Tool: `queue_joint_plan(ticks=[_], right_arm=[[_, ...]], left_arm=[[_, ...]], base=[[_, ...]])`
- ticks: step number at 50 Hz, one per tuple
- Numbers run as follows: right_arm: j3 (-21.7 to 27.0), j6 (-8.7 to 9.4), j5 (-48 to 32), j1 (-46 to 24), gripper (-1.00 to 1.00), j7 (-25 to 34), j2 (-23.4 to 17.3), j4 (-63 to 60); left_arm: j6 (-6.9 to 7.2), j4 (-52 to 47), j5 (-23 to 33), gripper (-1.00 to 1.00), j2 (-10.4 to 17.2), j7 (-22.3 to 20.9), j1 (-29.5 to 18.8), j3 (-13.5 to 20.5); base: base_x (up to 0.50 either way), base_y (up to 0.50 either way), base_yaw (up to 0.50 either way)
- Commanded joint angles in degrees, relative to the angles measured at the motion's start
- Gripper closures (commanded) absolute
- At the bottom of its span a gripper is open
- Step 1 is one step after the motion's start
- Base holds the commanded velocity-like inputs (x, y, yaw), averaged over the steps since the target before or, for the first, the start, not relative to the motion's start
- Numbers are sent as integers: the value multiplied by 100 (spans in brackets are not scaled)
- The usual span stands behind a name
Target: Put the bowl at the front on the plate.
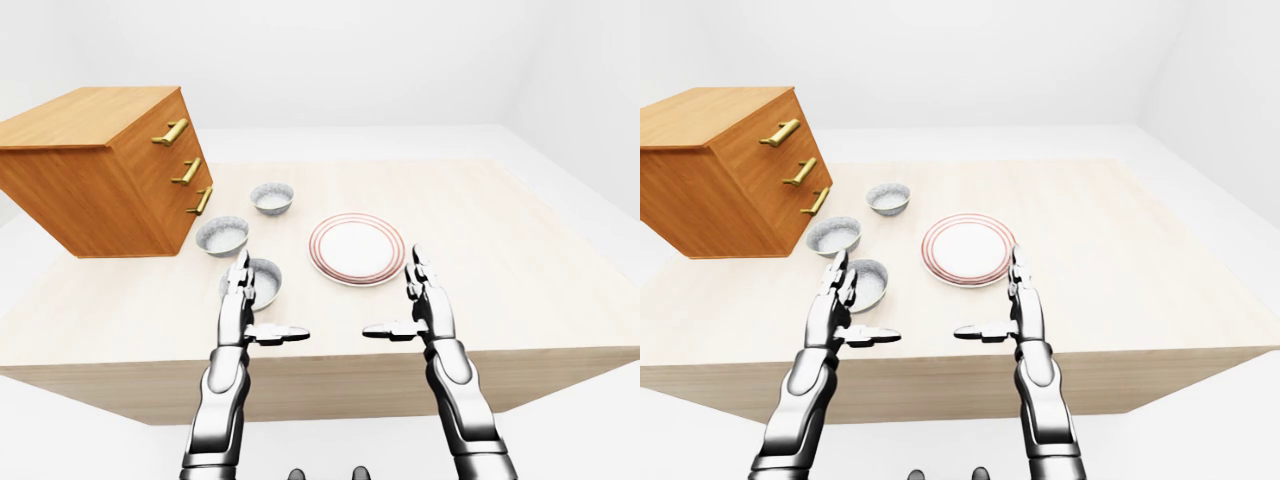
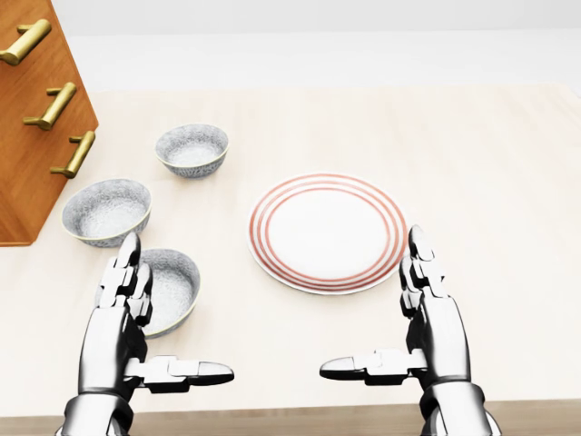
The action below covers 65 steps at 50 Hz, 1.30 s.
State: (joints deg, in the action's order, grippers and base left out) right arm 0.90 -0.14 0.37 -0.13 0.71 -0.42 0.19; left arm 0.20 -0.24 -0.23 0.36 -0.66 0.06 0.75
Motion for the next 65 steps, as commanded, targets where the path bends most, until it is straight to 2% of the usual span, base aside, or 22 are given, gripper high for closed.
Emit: queue_joint_plan(ticks=[1,9,10,11,13,14,17,20,21,23,24,30,32,41,45,47,51,53,54,55,61,65], right_arm=[[148,-57,79,-20,-100,122,-70,42],[140,-31,51,-20,-100,105,-72,24],[140,-27,58,-17,-100,110,-70,16],[140,-2,60,-22,-100,110,-71,5],[137,-4,63,-14,-100,122,-72,0],[143,-23,68,-20,-100,126,-74,29],[137,-20,55,-23,-100,123,-71,42],[137,-12,58,-34,-100,129,-73,58],[137,11,68,-27,-100,134,-72,24],[149,-30,81,-37,-100,149,-78,79],[136,33,78,-6,-100,140,-70,-27],[153,-41,89,-18,-100,154,-76,53],[118,0,42,20,-100,130,-66,-51],[135,10,29,51,-100,88,-58,-97],[133,-29,29,47,-100,92,-62,-55],[129,-44,15,51,-100,81,-59,-37],[123,-22,6,51,-100,83,-61,-44],[125,21,9,45,-100,72,-57,-63],[132,48,7,48,-100,44,-51,-80],[141,-10,8,36,-100,48,-59,-9],[129,121,-16,48,-100,-9,-53,-112],[133,131,-20,-5,-100,-9,-61,-4]], left_arm=[[-21,24,-24,-100,52,-91,-6,112],[1,-386,-57,-100,51,-128,226,119],[-65,-557,-92,-100,36,-50,297,193],[-316,-528,-58,-100,10,123,301,275],[-262,-706,-191,-100,-5,241,400,387],[-110,-876,-241,-100,2,316,440,443],[81,-1165,-409,-100,6,423,559,587],[86,-1239,-401,-100,6,588,612,686],[-43,-1155,-264,-100,-1,724,626,722],[-30,-1236,-320,-100,-12,757,696,792],[-133,-1222,-330,-100,-15,821,723,876],[-285,-1525,-420,-100,-61,810,1077,1211],[-520,-1472,-212,-100,-168,1234,1137,1421],[-520,-1617,-120,-100,-333,1286,1638,1939],[-509,-1555,-344,-100,-458,1588,1601,2384],[-280,-1691,-728,-100,-477,1530,1658,2637],[-18,-1504,-1084,-100,-397,1715,1509,3166],[-150,-1385,-1099,-100,-392,1592,1541,3201],[-415,-1298,-1136,-100,-412,1543,1541,3246],[-462,-1283,-1139,-100,-433,1594,1567,3296],[-520,-1363,-1092,-100,-582,1760,1760,3627],[-520,-1115,-1090,-100,-734,1371,1927,3750]], base=[[0,0,0],[0,0,0],[0,0,0],[0,0,0],[0,0,0],[0,0,0],[0,0,0],[0,0,0],[0,0,0],[0,0,0],[0,0,0],[0,0,0],[0,0,0],[0,0,0],[0,0,0],[0,0,0],[0,0,0],[0,0,0],[0,0,0],[0,0,0],[0,0,0],[0,0,0]])
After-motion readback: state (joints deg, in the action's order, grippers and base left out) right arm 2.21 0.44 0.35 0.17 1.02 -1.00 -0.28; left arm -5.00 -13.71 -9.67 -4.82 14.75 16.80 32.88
